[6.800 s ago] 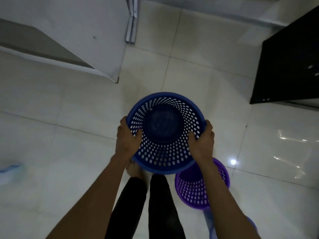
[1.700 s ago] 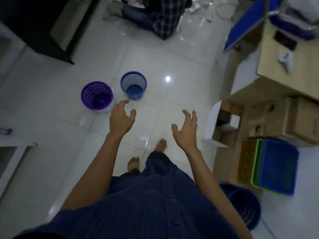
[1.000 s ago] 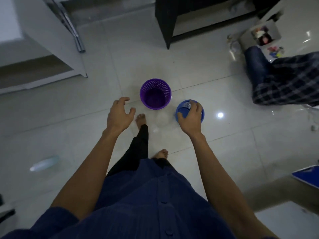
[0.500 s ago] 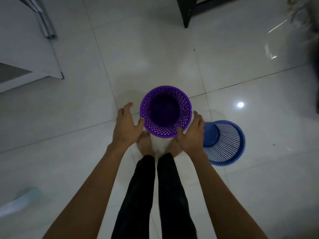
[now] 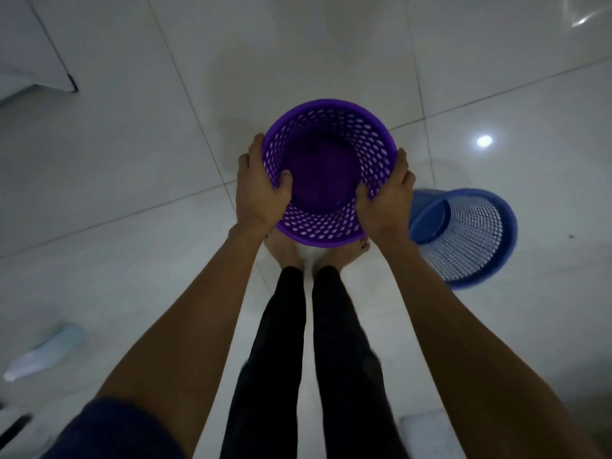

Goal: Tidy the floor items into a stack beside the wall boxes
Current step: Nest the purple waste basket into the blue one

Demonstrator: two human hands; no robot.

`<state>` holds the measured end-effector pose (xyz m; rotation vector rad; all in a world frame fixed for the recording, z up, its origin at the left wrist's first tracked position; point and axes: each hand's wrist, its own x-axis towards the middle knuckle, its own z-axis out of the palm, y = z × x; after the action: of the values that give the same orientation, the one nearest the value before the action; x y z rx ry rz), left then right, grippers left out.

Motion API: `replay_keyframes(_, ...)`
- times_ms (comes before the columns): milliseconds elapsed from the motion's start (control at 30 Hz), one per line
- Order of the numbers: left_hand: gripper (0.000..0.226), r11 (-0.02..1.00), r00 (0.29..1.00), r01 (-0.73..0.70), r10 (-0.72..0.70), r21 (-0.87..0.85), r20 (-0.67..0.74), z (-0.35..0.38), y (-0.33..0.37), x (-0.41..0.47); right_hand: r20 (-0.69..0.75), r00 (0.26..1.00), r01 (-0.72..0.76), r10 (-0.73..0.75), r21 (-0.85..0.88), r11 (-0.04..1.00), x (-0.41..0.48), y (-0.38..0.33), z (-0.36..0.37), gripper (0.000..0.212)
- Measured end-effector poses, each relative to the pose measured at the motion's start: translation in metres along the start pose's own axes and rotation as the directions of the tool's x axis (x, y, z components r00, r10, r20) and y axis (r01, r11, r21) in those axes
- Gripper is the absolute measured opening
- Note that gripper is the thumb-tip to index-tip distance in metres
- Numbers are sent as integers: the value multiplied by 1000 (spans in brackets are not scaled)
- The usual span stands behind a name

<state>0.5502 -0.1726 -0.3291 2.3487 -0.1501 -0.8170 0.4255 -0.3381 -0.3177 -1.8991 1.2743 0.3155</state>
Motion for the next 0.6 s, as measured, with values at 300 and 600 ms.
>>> replay_keyframes(300, 67, 983, 985, -172, 172, 64, 8, -178, 146, -149, -172, 983, -25, 71, 258, 966, -219, -112, -140, 81)
replay_keyframes(600, 71, 784, 764, -605, 520, 142, 382, -283, 234, -315, -441, 837, -43, 323, 536, 843, -470, -119, -213, 66)
